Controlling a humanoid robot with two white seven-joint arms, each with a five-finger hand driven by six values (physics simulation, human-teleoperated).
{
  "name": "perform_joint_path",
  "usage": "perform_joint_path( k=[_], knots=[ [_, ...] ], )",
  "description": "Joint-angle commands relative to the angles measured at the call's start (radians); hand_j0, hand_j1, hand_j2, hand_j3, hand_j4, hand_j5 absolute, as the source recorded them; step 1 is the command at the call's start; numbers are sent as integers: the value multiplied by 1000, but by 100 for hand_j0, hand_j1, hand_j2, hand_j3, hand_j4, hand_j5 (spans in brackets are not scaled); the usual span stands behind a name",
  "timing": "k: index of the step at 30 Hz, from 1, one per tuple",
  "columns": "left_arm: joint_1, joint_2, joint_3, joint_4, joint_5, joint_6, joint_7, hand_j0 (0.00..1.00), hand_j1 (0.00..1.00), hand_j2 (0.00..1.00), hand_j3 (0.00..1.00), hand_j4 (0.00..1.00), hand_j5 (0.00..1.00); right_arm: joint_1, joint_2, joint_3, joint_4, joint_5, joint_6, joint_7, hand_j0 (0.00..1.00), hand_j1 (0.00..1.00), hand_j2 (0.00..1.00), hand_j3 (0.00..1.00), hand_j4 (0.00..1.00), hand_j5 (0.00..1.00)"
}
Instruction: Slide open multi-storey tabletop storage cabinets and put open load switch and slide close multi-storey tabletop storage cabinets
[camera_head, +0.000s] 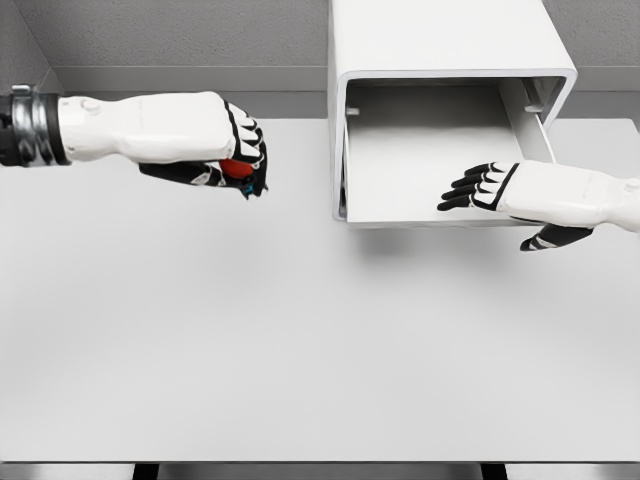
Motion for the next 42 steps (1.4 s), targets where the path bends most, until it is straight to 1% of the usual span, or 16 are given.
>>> perform_joint_path(
  k=[1, 3, 6, 12, 16, 22, 30, 37, 42],
  knots=[
    [0, -1, 1, -1, 7, 3, 1, 43, 43, 43, 43, 43, 43, 0, -4, -2, 0, -6, 2, -4, 100, 100, 100, 100, 100, 100],
    [-3, -15, 1, -1, 7, 3, 1, 43, 43, 43, 43, 43, 43, 0, -7, -10, -2, -6, 2, -7, 100, 100, 100, 100, 100, 100],
    [-12, -15, 1, 1, 7, 3, 1, 43, 43, 43, 43, 43, 43, 2, -16, -16, -5, -6, 2, -7, 100, 100, 100, 100, 100, 100],
    [-12, -16, 1, -1, 9, 3, 1, 43, 43, 43, 43, 43, 43, 15, -25, -16, -11, -6, 2, -8, 100, 100, 100, 100, 100, 100],
    [-14, -30, 1, -1, 7, 3, 1, 43, 43, 43, 43, 43, 43, 20, -11, -16, 0, -5, 2, -5, 100, 100, 100, 100, 100, 100],
    [-31, -44, 1, 1, 7, 3, 1, 43, 43, 43, 43, 43, 43, 20, -14, -16, -5, -5, 2, -5, 100, 100, 100, 100, 100, 100],
    [-52, -92, -7, 9, 4, 3, 1, 43, 43, 43, 43, 43, 43, 21, -10, -14, -10, -5, 2, -5, 100, 100, 100, 100, 100, 100],
    [-69, -115, -9, 22, 3, 3, 0, 43, 43, 43, 43, 43, 43, 21, -13, -14, -10, -3, 2, -4, 100, 100, 100, 100, 100, 100],
    [-84, -161, -10, 42, 1, 3, -2, 43, 43, 43, 43, 43, 43, 21, -13, -14, -10, -3, 2, -4, 100, 100, 100, 100, 100, 100]
  ],
)
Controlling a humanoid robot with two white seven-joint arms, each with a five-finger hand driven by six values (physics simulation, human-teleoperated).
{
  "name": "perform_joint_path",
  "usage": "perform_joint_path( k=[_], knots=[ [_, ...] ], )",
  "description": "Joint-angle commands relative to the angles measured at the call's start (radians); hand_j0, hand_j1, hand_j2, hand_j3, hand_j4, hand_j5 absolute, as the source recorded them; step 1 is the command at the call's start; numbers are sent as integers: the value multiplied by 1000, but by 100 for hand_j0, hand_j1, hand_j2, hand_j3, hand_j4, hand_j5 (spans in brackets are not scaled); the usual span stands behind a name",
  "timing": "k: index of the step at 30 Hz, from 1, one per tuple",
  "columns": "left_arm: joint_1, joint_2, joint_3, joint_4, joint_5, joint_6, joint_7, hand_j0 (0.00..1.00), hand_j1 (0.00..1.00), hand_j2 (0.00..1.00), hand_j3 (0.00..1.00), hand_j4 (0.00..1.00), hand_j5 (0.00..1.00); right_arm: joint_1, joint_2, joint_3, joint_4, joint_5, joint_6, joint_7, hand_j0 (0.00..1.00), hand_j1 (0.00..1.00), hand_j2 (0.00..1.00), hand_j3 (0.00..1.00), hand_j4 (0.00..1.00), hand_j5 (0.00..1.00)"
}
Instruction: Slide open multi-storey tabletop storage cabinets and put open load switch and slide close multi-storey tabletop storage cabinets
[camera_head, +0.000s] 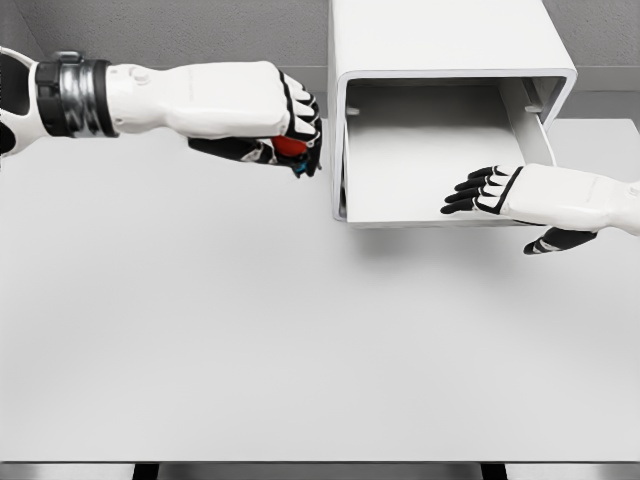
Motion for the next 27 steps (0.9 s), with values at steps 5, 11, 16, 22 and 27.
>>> perform_joint_path(
  k=[5, 11, 16, 22, 27],
  knots=[
    [-9, -64, -1, 40, -16, 3, 0, 43, 43, 43, 43, 43, 43, 0, 1, -1, 0, -6, 2, 0, 100, 100, 100, 100, 100, 100],
    [-29, -115, -2, 71, -30, 3, 0, 43, 43, 43, 43, 43, 43, 2, 1, -2, -2, -6, 2, -2, 100, 100, 100, 100, 100, 100],
    [-61, -168, -40, 126, -50, 3, -1, 43, 43, 43, 43, 43, 43, 3, 1, -2, -2, -6, 2, -2, 100, 100, 100, 100, 100, 100],
    [-81, -221, -62, 164, -52, 3, -1, 43, 43, 43, 43, 43, 43, 3, -2, -2, -2, -8, 2, -3, 100, 100, 100, 100, 100, 100],
    [-95, -251, -83, 184, -59, 3, -1, 43, 43, 43, 43, 43, 43, 5, 0, -2, -2, -8, 2, -3, 100, 100, 100, 100, 100, 100]
  ],
)
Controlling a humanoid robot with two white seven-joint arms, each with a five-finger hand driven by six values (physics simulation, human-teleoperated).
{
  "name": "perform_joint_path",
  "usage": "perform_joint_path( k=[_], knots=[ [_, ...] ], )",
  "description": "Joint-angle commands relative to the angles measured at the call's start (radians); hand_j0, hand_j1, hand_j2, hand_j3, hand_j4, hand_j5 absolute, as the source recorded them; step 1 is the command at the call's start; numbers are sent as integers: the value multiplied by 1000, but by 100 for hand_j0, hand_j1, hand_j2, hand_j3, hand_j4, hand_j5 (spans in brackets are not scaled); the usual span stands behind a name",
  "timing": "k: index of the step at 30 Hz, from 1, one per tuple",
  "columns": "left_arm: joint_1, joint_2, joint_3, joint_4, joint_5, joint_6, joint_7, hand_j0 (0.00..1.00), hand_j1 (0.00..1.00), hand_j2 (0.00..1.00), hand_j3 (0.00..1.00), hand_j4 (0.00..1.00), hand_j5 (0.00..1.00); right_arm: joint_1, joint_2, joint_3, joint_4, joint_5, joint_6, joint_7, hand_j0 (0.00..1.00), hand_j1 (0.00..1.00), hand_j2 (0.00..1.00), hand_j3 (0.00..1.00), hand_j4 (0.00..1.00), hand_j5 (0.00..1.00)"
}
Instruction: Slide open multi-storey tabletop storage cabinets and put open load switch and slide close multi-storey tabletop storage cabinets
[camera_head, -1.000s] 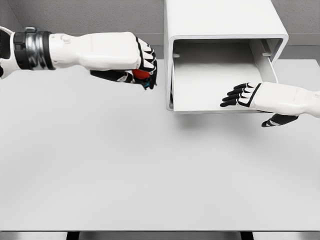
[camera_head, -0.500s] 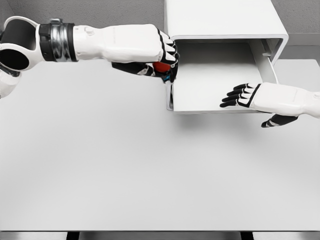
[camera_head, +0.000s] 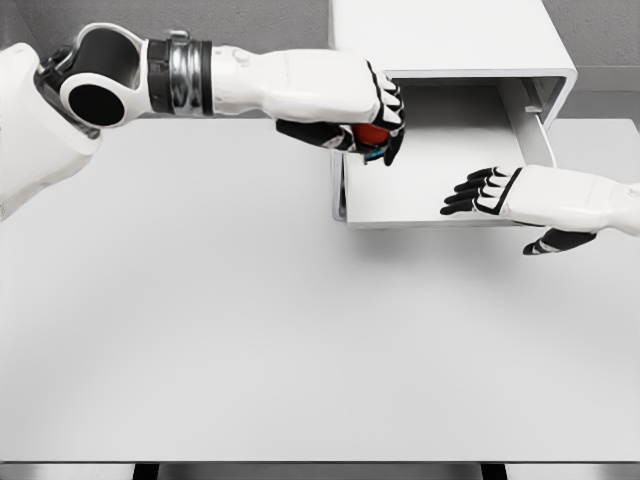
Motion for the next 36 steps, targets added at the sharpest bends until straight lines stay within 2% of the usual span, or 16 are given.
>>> perform_joint_path(
  k=[1, 7, 21, 31, 35, 36],
  knots=[
    [2, -17, -9, 13, 3, 3, 1, 43, 43, 43, 43, 43, 43, 0, -1, -2, 0, -6, 2, -1, 100, 100, 100, 100, 100, 100],
    [-21, -51, -57, 54, -12, 3, 1, 43, 43, 43, 43, 43, 43, 2, -1, -1, 0, -7, 2, -1, 100, 100, 100, 100, 100, 100],
    [-37, -115, -80, 162, -34, 3, 1, 43, 43, 43, 43, 43, 43, 5, -5, -1, 0, -7, 2, -1, 100, 100, 100, 100, 100, 100],
    [-48, -141, -86, 200, -49, 3, 1, 45, 45, 45, 45, 45, 45, 5, -7, -2, 0, -6, 2, -1, 100, 100, 100, 100, 100, 100],
    [-48, -141, -86, 208, -49, 3, -1, 47, 47, 47, 47, 47, 47, 5, -8, -2, 0, -6, 2, -1, 100, 100, 100, 100, 100, 100],
    [-48, -141, -86, 212, -51, 3, -1, 56, 56, 56, 56, 56, 56, 5, -10, -2, 0, -6, 2, -3, 100, 100, 100, 100, 100, 100]
  ],
)
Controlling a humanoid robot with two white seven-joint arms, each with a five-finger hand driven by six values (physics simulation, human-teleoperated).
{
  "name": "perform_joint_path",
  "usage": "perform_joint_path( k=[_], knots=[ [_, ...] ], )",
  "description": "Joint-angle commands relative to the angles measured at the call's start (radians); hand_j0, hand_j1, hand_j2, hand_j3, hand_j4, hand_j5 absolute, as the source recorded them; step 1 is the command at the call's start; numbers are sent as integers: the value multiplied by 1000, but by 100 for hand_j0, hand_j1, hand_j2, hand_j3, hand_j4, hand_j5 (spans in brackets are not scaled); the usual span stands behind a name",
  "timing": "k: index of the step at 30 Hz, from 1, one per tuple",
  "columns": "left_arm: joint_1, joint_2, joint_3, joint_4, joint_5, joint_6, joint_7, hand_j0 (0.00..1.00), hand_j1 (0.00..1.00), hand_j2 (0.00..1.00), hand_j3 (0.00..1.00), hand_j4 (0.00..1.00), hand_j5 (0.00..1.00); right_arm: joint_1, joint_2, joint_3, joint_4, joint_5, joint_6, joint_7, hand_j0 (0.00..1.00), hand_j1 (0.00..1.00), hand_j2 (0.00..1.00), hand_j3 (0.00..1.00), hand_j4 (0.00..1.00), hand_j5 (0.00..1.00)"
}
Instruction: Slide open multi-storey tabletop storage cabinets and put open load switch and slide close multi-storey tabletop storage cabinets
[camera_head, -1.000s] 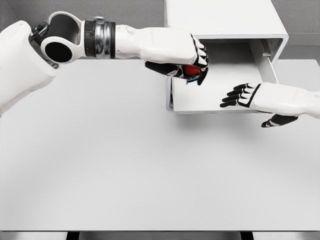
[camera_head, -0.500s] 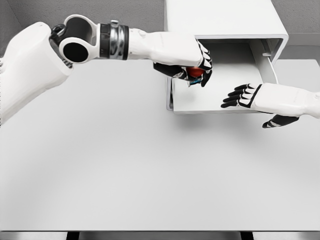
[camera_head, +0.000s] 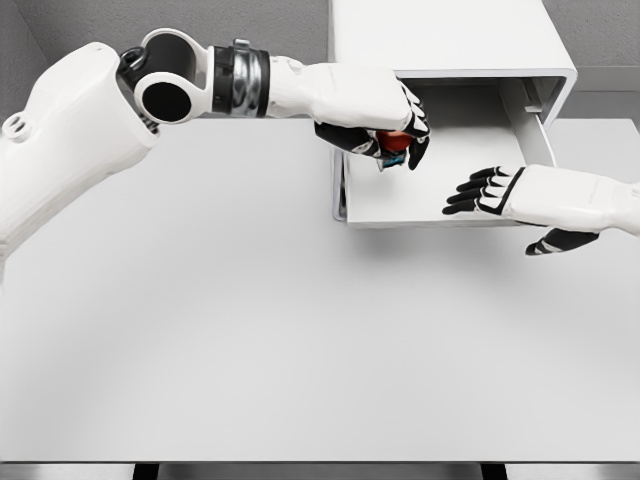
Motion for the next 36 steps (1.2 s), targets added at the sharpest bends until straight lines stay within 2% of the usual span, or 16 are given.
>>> perform_joint_path(
  k=[1, 2, 11, 20, 24, 28, 29, 30, 32, 33, 34, 36],
  knots=[
    [0, -1, 4, 8, -3, 3, 2, 83, 83, 83, 83, 83, 83, 0, -1, -1, 0, -7, 2, 0, 100, 100, 100, 100, 100, 100],
    [0, -3, 7, 11, -3, 3, 2, 100, 100, 100, 100, 100, 100, 0, -1, -1, 0, -6, 2, 0, 100, 100, 100, 100, 100, 100],
    [2, -10, 21, -12, 15, 3, 8, 100, 100, 100, 100, 100, 100, 0, -1, -1, -2, -7, 2, -2, 100, 100, 100, 100, 100, 100],
    [11, -4, 20, -81, 106, 3, 6, 100, 100, 100, 100, 100, 100, -2, -6, -2, -2, -7, 2, 0, 100, 100, 100, 100, 100, 100],
    [14, 32, 18, -164, 175, 3, 6, 100, 100, 100, 100, 100, 100, -2, -6, -7, 0, -7, 2, 1, 100, 100, 100, 100, 100, 100],
    [18, 201, 20, -320, 305, 3, 8, 100, 100, 100, 100, 100, 100, -2, -4, -10, 0, -7, 2, -2, 100, 100, 100, 100, 100, 100],
    [31, 252, 23, -357, 336, 3, 8, 100, 100, 100, 100, 100, 100, 0, -4, -8, -2, -7, 2, -3, 100, 100, 100, 100, 100, 100],
    [60, 305, 55, -383, 362, 3, 8, 100, 100, 100, 100, 100, 100, -2, -4, -8, -2, -7, 2, -3, 100, 100, 100, 100, 100, 100],
    [224, 433, 231, -444, 380, 3, 13, 100, 100, 100, 100, 100, 100, 0, -3, -8, -2, -9, 2, -5, 100, 100, 100, 100, 100, 100],
    [288, 467, 290, -449, 385, 3, 14, 100, 100, 100, 100, 100, 100, 0, -3, -8, -2, -9, 2, -11, 100, 100, 100, 100, 100, 100],
    [324, 509, 310, -448, 402, 3, 14, 100, 100, 100, 100, 100, 100, 0, 4, -8, -2, -9, 2, -13, 100, 100, 100, 100, 100, 100],
    [339, 537, 311, -448, 420, 3, 14, 100, 100, 100, 100, 100, 100, 2, 10, -8, -2, -11, 2, -14, 100, 100, 100, 100, 100, 100]
  ],
)
